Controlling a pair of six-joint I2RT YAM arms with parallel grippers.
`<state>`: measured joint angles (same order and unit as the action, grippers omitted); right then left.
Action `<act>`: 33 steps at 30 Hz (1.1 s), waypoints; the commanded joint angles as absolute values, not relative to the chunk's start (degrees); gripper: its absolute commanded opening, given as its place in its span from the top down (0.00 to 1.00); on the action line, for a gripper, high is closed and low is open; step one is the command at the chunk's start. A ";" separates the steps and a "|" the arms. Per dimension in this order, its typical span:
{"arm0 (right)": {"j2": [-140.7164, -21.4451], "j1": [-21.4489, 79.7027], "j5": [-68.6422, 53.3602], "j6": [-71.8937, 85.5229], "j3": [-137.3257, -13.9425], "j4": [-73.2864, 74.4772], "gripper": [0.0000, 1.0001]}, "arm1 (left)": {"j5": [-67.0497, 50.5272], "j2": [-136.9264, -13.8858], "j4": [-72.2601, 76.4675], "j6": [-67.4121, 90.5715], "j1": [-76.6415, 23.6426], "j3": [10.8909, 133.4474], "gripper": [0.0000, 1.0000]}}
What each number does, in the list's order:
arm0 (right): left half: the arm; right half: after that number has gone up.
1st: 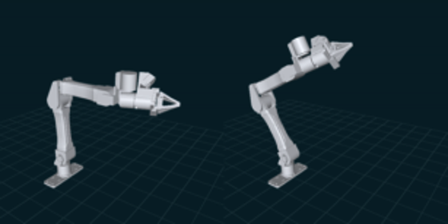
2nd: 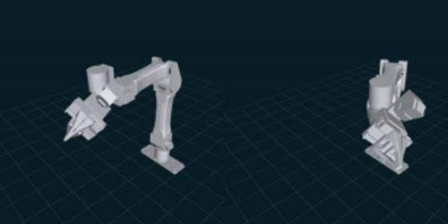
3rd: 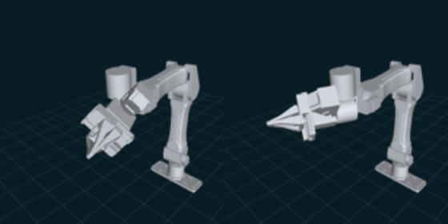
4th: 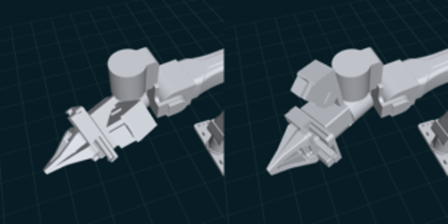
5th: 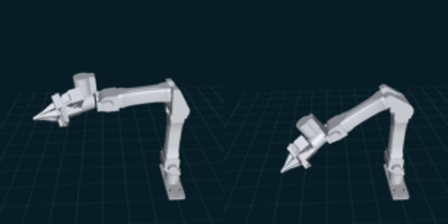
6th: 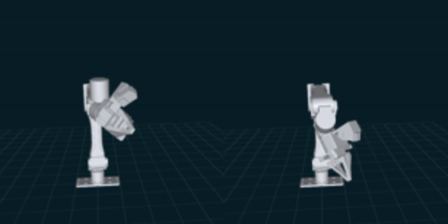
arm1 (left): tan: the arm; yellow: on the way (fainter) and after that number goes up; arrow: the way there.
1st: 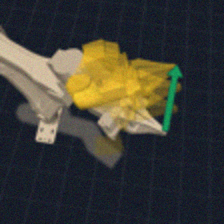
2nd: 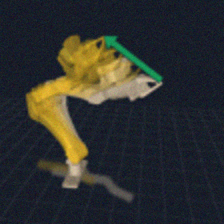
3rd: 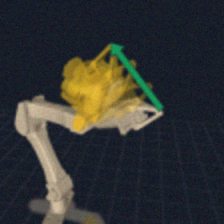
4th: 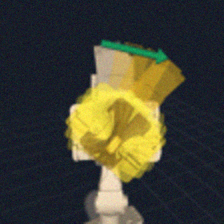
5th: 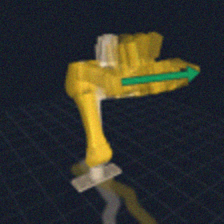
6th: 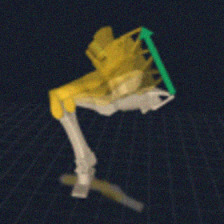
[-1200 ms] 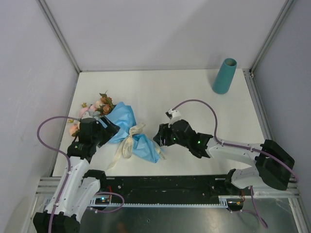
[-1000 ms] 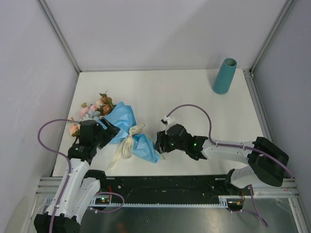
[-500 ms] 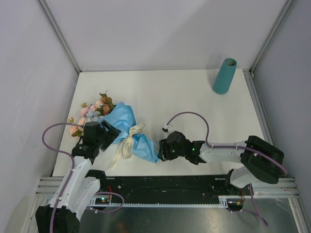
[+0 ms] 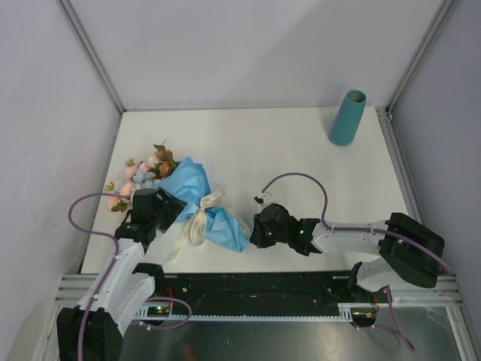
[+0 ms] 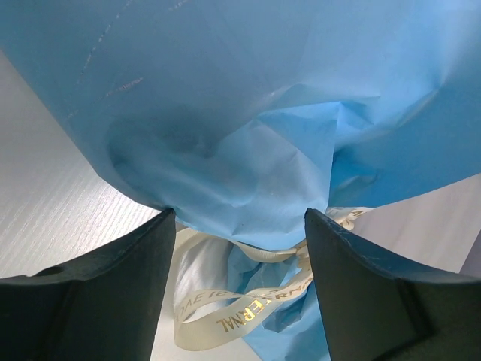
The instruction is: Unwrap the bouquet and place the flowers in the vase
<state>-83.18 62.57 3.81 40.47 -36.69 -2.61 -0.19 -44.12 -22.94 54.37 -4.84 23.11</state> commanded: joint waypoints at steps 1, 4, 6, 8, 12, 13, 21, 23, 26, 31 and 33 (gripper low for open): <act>-77.22 62.80 7.73 40.35 -36.73 -1.40 1.00 | 1.98 -43.97 -19.73 55.81 -4.44 22.07 0.27; -73.75 62.73 10.92 39.46 -36.74 0.59 1.00 | 2.98 -43.56 -19.67 55.85 -4.46 21.28 0.30; -71.22 62.07 13.08 38.80 -36.74 2.06 1.00 | 3.58 -43.45 -19.68 56.00 -4.45 20.81 0.31; -68.82 61.00 14.23 38.09 -36.72 2.89 1.00 | 3.95 -43.54 -19.69 56.36 -4.41 20.28 0.33; -64.42 58.25 14.23 36.08 -36.73 2.47 1.00 | 4.51 -43.76 -19.67 56.89 -4.43 19.75 0.35; -63.33 57.65 13.79 35.44 -36.73 1.94 1.00 | 4.89 -43.81 -19.68 56.97 -4.41 19.67 0.36; -56.24 49.79 9.95 33.34 -37.47 0.56 1.00 | 7.24 -44.70 -19.72 57.01 -4.43 19.23 0.37; -54.93 47.52 8.38 33.27 -37.65 -0.39 1.00 | 7.41 -45.69 -19.76 56.81 -4.45 19.18 0.37; -53.43 45.45 6.80 32.77 -37.65 -1.36 1.00 | 7.56 -47.13 -19.76 56.41 -4.28 19.18 0.36; -50.00 42.72 7.77 31.92 -37.71 -0.36 1.00 | 7.90 -48.27 -19.77 56.47 -4.00 18.95 0.35; -48.10 41.05 8.53 31.67 -38.02 1.47 1.00 | 8.19 -48.15 -19.77 56.68 -3.97 18.78 0.35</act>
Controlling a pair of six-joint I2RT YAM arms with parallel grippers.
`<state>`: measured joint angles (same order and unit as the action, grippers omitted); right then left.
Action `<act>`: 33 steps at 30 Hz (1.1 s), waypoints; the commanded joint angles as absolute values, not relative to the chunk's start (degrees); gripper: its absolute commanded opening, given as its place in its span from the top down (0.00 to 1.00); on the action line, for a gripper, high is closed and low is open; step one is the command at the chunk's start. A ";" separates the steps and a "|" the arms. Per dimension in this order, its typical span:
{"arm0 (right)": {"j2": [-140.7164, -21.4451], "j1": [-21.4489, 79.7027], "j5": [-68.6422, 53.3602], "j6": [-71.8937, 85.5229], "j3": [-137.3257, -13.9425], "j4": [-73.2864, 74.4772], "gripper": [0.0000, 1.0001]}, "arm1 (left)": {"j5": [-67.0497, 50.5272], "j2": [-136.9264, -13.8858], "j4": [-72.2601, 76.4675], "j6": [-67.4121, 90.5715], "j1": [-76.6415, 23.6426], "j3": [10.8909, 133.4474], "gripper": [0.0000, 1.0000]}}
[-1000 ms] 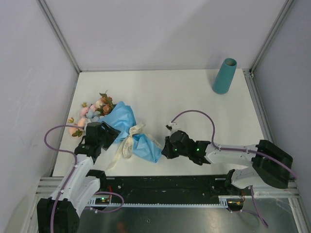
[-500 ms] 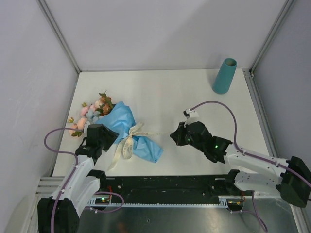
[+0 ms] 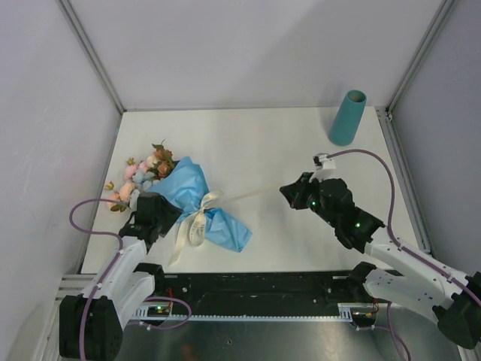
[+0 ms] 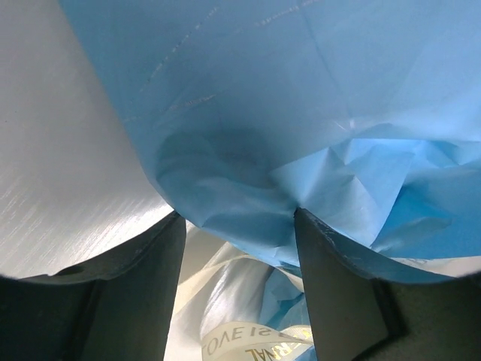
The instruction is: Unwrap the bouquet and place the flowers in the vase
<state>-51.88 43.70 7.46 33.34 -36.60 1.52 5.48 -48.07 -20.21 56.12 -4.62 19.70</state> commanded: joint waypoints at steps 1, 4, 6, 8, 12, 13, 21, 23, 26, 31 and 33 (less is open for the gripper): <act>-47.12 40.25 9.23 31.48 -38.26 2.18 1.00 | 8.31 -48.02 -19.77 56.82 -3.92 18.66 0.35; -45.05 37.06 11.93 30.88 -39.16 3.99 1.00 | 8.77 -47.51 -19.78 57.19 -3.88 18.47 0.35; -43.87 34.73 13.00 30.37 -39.54 4.34 1.00 | 9.03 -47.25 -19.78 57.39 -3.92 18.33 0.35; -43.05 32.06 14.19 29.92 -40.16 4.42 1.00 | 9.22 -46.88 -19.71 57.76 -3.92 18.07 0.35; -41.98 26.35 21.72 30.10 -41.20 3.15 1.00 | 9.94 -45.55 -19.74 58.45 -3.80 17.46 0.35; -41.82 24.29 23.91 30.56 -41.65 2.63 1.00 | 10.07 -45.14 -19.76 58.62 -3.79 17.34 0.35; -43.58 7.99 23.48 34.38 -46.67 -1.48 1.00 | 9.86 -44.09 -19.75 58.32 -3.81 17.58 0.34; -44.89 5.14 20.39 35.40 -47.90 -1.14 1.00 | 10.05 -44.09 -19.75 58.46 -3.79 17.58 0.34; -47.00 2.93 13.59 35.52 -48.58 -0.52 1.00 | 9.51 -44.05 -19.76 58.40 -3.71 17.75 0.34; -51.36 2.52 0.16 34.80 -48.65 6.62 0.99 | 8.11 -43.19 -19.84 57.42 -3.77 18.78 0.33; -53.14 3.42 -5.23 35.11 -48.62 10.16 0.85 | 7.04 -42.35 -19.86 57.09 -3.78 19.42 0.32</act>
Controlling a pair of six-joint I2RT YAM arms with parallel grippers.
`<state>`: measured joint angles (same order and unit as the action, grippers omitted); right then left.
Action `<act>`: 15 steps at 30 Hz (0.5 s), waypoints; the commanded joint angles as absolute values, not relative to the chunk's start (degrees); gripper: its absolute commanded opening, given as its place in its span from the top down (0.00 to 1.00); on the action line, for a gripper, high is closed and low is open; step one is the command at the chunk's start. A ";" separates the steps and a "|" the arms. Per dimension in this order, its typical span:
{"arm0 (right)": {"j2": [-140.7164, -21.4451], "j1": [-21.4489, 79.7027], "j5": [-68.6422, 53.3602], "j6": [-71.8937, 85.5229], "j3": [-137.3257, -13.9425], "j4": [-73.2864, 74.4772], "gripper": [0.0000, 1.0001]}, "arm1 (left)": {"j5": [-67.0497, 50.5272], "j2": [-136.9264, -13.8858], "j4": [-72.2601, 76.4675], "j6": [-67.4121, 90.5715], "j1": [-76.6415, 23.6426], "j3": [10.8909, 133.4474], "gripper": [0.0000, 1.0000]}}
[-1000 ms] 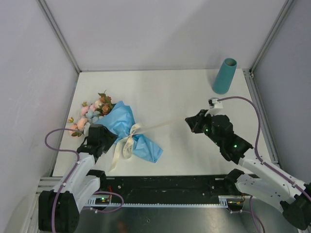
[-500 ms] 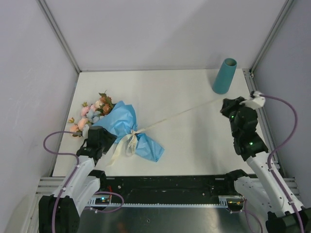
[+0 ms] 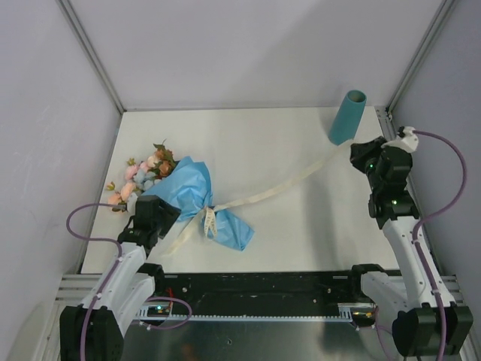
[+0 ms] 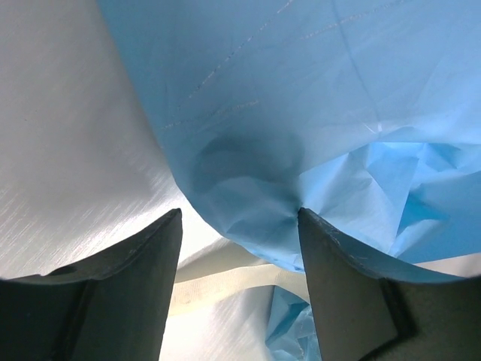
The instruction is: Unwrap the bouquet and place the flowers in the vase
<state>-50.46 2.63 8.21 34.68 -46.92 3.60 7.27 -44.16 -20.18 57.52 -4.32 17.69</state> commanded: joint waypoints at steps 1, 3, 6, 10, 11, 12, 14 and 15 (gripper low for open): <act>-53.77 4.39 -6.13 35.22 -48.61 11.85 0.75 | 6.11 -42.00 -19.95 56.93 -3.73 19.86 0.31; -53.92 7.69 -5.11 35.33 -48.34 15.16 0.60 | 4.30 -41.20 -20.39 55.92 -3.70 21.11 0.28; -52.79 16.11 -1.43 34.86 -47.71 17.93 0.43 | 2.36 -40.66 -22.18 54.18 -3.71 23.89 0.25; -51.34 29.29 4.20 36.73 -45.70 16.92 0.36 | 1.69 -39.72 -25.47 51.50 -3.71 27.76 0.23; -51.20 32.27 4.87 37.79 -44.78 15.53 0.37 | 1.77 -39.15 -26.23 50.67 -3.70 28.60 0.23; -51.22 36.30 5.77 38.40 -43.48 12.69 0.37 | 1.94 -38.69 -27.22 50.07 -3.70 29.50 0.23; -52.31 43.99 8.50 38.91 -41.37 6.97 0.39 | 2.59 -37.93 -29.04 49.04 -3.76 31.24 0.22; -53.80 48.54 10.05 38.62 -40.72 4.37 0.39 | 2.92 -37.60 -29.81 48.47 -3.77 31.97 0.21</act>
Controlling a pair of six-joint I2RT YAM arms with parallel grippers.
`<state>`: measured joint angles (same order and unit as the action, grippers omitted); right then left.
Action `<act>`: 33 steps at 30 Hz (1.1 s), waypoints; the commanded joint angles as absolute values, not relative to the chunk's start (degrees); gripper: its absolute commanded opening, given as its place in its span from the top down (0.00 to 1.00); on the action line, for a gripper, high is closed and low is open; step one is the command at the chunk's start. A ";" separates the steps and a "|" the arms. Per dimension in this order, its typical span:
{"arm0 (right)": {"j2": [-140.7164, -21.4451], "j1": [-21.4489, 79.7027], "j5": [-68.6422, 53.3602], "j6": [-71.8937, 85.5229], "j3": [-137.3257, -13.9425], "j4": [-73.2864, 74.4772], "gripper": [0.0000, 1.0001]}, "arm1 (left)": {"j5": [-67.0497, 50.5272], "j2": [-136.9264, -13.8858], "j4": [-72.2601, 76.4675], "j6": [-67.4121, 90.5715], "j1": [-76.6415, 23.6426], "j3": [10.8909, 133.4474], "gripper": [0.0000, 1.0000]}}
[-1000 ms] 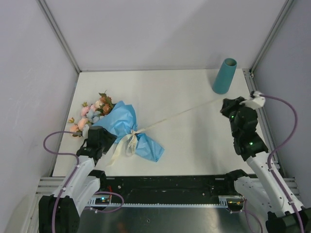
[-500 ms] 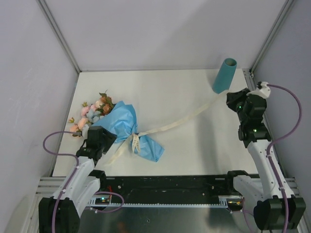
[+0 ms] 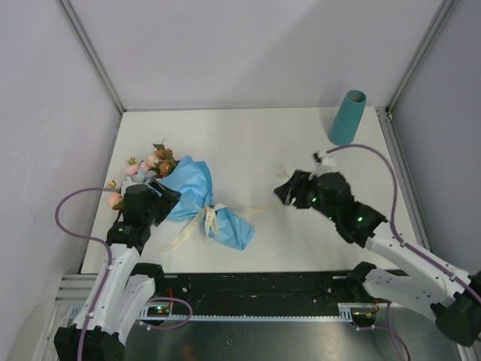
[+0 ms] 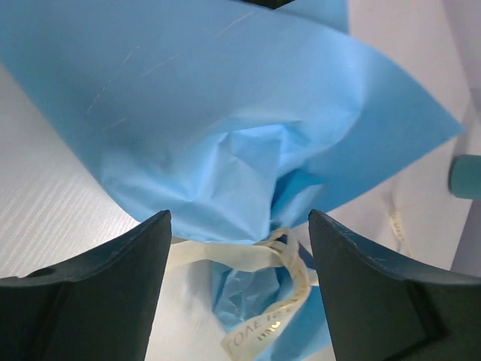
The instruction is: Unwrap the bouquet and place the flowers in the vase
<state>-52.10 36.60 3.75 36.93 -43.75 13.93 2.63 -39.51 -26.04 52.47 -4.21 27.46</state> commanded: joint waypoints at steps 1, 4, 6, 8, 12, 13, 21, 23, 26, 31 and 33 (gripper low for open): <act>-55.95 52.04 11.97 38.07 -40.40 1.26 0.40 | 3.13 -37.39 -30.77 47.96 -3.77 32.77 0.21; -62.35 60.17 14.04 34.74 -40.12 -6.82 0.41 | 4.02 -37.29 -33.17 46.97 -3.70 34.41 0.20; -67.60 63.25 14.12 33.54 -40.46 -12.45 0.41 | 4.32 -37.69 -34.02 46.46 -3.72 34.55 0.20; -72.91 65.16 14.45 34.14 -42.17 -14.63 0.41 | 4.29 -38.47 -34.46 46.29 -3.74 33.88 0.19; -82.80 68.25 15.17 34.64 -47.42 -16.67 0.40 | 2.62 -40.61 -34.78 47.44 -3.57 31.45 0.20; -85.21 68.93 15.36 33.93 -48.54 -17.08 0.41 | 2.45 -41.09 -34.75 48.02 -3.50 30.84 0.20; -97.04 74.54 17.33 22.93 -58.65 -15.32 0.46 | 1.68 -43.83 -34.80 51.34 -1.43 28.14 0.22; -99.12 74.99 17.65 22.43 -60.48 -14.33 0.46 | 2.00 -43.87 -34.80 51.86 -0.73 27.82 0.22; -101.75 75.39 18.30 22.43 -62.16 -13.38 0.47 | 2.10 -43.98 -34.76 52.57 -0.26 27.35 0.23; -105.21 75.49 22.18 23.57 -65.01 -8.87 0.48 | 2.56 -44.79 -34.67 54.18 -0.18 26.56 0.23; -106.08 75.45 23.80 23.87 -65.98 -7.25 0.49 | 2.90 -45.32 -34.49 54.44 -0.18 26.48 0.23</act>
